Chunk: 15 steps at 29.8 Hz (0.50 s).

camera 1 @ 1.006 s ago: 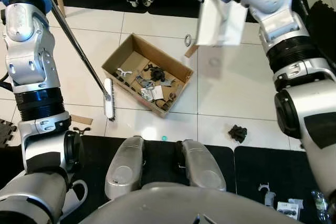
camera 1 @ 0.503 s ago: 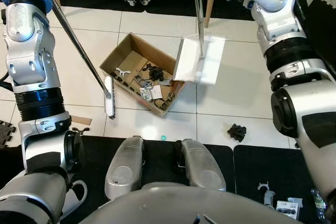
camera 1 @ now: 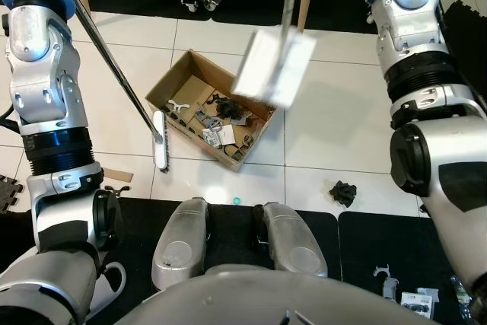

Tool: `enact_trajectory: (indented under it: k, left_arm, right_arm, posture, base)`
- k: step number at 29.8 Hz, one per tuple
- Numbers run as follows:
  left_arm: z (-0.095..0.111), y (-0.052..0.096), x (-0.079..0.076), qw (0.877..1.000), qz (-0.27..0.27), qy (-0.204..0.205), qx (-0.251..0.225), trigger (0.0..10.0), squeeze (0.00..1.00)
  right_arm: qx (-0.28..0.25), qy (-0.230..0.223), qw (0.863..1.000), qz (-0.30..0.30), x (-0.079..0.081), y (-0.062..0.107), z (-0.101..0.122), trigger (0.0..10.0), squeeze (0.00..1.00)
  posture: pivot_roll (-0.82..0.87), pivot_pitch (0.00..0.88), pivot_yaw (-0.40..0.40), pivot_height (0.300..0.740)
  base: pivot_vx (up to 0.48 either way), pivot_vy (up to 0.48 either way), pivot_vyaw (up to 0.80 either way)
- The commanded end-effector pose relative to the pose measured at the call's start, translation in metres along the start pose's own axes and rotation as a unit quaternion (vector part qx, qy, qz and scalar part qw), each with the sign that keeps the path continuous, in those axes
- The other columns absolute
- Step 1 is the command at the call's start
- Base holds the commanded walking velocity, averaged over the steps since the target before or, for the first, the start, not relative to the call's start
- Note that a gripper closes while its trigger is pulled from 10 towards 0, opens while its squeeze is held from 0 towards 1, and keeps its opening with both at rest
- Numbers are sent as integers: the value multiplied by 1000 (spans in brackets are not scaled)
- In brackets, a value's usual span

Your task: Sweep floor

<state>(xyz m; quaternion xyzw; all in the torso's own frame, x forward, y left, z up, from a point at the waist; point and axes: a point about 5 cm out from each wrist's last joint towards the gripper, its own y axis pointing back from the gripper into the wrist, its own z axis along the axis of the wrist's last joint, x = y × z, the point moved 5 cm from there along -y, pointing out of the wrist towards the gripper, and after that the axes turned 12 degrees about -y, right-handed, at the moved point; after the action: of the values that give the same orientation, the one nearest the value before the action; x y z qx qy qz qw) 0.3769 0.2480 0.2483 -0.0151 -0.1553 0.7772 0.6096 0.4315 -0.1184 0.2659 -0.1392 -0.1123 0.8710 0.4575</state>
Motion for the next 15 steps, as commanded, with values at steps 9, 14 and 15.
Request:
enact_trajectory:
  k: [9,14,15]
  left_arm:
    - [0,6,-27,998,-30,63,-10,10000,0]
    - [-3,7,-33,997,-38,69,-3,10000,0]
    - [-7,10,-39,996,-44,73,1,10000,0]
  right_arm:
    - [-34,-47,996,-63,-23,12,8,10000,0]
    - [-28,-38,997,-64,-22,15,3,10000,0]
    - [-21,-29,997,-67,-23,21,-2,10000,0]
  posture:
    - [91,0,-27,740]
    - [89,0,-26,740]
    - [86,0,-26,740]
  base:
    - [0,0,0]
    - [0,0,0]
    - [0,0,0]
